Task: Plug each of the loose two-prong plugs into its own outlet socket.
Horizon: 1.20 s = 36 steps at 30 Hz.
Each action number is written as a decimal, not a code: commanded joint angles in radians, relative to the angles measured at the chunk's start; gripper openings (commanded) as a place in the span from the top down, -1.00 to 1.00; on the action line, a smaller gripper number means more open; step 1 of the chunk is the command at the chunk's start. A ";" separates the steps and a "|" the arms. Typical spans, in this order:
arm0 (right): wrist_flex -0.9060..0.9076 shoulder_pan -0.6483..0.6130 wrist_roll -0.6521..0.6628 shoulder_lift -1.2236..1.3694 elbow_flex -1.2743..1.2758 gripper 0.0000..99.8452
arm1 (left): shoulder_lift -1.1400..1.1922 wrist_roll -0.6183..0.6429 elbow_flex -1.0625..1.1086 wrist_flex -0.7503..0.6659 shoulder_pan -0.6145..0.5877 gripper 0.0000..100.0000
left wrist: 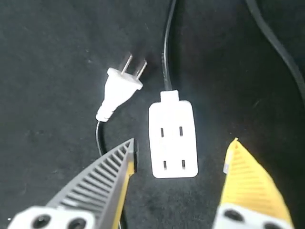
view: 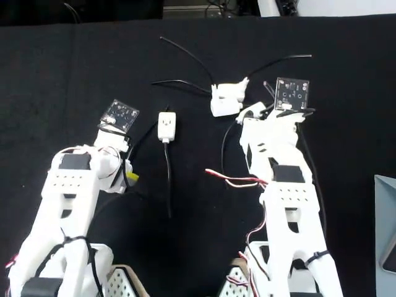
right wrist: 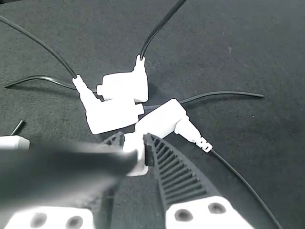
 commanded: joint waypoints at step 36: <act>-0.015 -0.014 -0.003 0.001 -0.062 0.97 | 0.281 0.132 -0.047 -0.178 0.101 0.40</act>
